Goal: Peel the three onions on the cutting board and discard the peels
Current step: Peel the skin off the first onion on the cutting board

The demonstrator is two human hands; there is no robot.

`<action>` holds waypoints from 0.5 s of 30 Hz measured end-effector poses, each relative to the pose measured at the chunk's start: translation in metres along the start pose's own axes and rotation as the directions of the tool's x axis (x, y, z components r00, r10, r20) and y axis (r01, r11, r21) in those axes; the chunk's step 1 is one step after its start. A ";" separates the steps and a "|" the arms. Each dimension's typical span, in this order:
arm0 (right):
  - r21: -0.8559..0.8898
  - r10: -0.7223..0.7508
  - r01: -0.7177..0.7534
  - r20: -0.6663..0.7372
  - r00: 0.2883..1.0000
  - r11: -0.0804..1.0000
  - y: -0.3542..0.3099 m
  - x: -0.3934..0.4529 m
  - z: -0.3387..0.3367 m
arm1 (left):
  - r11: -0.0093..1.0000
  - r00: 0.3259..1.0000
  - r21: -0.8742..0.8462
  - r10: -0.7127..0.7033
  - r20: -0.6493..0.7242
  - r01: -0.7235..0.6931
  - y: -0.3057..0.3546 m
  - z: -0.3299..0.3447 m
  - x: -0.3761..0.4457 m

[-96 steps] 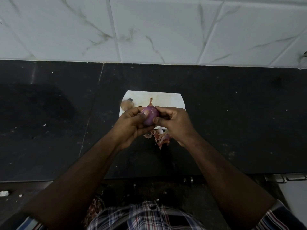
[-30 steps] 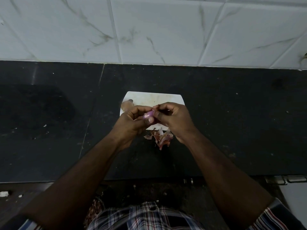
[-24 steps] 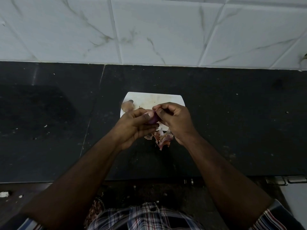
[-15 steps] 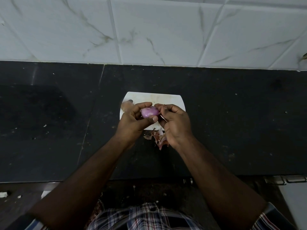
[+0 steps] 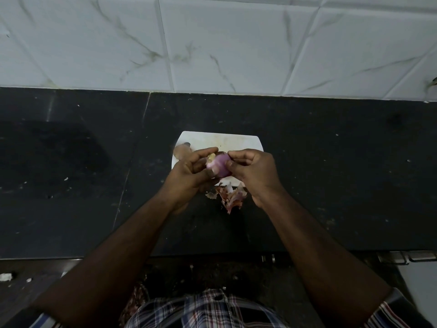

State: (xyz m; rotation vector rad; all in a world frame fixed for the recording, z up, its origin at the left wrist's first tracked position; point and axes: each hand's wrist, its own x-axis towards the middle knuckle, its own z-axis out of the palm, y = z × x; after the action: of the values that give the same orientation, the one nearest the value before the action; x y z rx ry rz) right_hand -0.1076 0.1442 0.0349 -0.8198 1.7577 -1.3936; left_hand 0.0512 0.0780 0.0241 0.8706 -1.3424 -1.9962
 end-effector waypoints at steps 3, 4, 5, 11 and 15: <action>-0.013 -0.090 0.090 -0.044 0.995 0.996 0.006 0.001 0.004 | 0.999 0.996 -0.026 0.031 -0.084 -0.033 0.003 0.000 0.003; -0.003 -0.102 0.102 -0.047 0.994 0.995 0.008 0.001 0.006 | 0.998 0.992 -0.032 0.045 -0.118 -0.049 0.003 0.002 0.004; 0.010 -0.097 0.097 -0.040 0.994 0.995 0.009 0.000 0.007 | 0.997 0.988 -0.042 0.051 -0.147 -0.057 0.002 0.003 0.004; -0.046 -0.086 0.090 0.079 0.993 0.995 0.011 -0.001 0.007 | 0.996 0.970 0.028 0.093 -0.225 -0.089 -0.002 0.007 0.004; -0.186 -0.212 0.211 0.015 0.977 0.960 0.011 -0.007 0.008 | 0.979 0.969 0.157 0.155 -0.191 -0.126 0.005 0.007 0.005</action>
State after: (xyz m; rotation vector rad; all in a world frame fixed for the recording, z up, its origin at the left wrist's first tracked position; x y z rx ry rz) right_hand -0.0977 0.1487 0.0243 -1.1353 1.8688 -1.3803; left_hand 0.0429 0.0765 0.0303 0.9866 -1.4020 -1.6706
